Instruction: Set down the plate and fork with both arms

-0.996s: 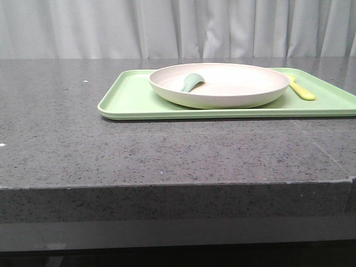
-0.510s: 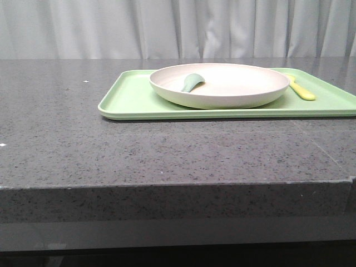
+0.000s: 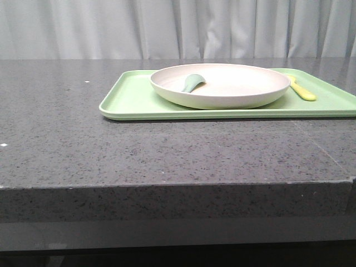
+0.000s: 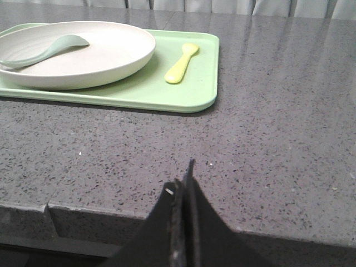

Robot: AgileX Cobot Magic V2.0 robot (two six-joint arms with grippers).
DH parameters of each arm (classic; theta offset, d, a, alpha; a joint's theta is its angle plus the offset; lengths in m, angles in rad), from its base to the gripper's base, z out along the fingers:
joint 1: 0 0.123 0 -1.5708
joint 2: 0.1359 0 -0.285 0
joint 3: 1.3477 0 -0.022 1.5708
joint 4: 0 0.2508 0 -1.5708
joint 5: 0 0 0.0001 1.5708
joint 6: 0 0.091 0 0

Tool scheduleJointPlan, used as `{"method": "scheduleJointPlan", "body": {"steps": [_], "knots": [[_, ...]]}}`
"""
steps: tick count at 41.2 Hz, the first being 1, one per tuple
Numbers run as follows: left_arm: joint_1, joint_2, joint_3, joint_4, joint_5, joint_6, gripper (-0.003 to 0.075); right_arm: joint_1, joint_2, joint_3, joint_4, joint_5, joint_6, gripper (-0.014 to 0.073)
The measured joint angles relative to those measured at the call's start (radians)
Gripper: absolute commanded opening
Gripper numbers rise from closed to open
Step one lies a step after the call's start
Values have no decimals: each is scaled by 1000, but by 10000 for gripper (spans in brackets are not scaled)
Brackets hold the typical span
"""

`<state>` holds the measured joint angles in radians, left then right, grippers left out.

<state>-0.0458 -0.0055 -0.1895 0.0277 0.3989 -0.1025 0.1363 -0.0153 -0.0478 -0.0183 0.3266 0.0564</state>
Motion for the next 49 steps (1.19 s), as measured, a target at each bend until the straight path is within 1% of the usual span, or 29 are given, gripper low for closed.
{"method": "scheduleJointPlan", "body": {"steps": [7, 15, 25, 49], "knots": [[47, 0, 74, 0, -34, 0, -18, 0, 0, 0, 0, 0, 0, -61], [52, 0, 193, 0, -157, 0, -18, 0, 0, 0, 0, 0, 0, -61], [52, 0, 196, -6, -211, 0, -18, 0, 0, 0, 0, 0, 0, -61], [52, 0, 196, -8, -215, 0, -18, 0, 0, 0, 0, 0, 0, -61]]}}
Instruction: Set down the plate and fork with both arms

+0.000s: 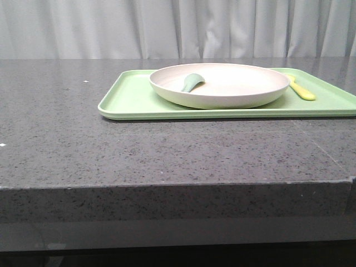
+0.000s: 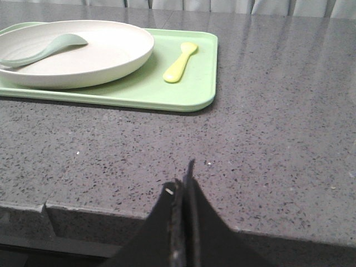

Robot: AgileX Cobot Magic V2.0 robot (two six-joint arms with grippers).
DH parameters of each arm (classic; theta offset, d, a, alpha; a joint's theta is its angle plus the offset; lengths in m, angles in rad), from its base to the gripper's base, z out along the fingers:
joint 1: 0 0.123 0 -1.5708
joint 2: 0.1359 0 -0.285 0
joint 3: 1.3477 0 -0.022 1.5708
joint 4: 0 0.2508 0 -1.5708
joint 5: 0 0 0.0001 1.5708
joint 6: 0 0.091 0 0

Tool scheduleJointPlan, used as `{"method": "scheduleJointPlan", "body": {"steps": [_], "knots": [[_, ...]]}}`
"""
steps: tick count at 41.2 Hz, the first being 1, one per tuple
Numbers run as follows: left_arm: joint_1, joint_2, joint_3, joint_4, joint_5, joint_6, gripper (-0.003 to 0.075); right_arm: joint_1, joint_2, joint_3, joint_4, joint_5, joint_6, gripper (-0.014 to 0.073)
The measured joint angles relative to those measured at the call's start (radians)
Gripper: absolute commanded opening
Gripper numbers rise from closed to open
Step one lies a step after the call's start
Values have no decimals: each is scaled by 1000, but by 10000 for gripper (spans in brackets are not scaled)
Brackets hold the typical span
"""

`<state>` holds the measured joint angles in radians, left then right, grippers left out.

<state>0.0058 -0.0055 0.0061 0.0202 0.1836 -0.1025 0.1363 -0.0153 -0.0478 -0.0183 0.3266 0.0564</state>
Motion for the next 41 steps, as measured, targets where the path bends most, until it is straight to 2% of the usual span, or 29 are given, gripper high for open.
{"method": "scheduleJointPlan", "body": {"steps": [14, 21, 33, 41], "knots": [[0, 0, 0, 0, 0, 0, -18, 0, 0, 1, 0, 0, 0, -61], [0, 0, 0, 0, 0, 0, -18, -2, 0, 54, 0, -73, 0, -61], [0, 0, 0, 0, 0, 0, -18, -103, 0, 75, 0, -80, 0, -61], [0, 0, 0, 0, -2, 0, -18, -113, 0, 75, 0, -82, 0, -61]]}}
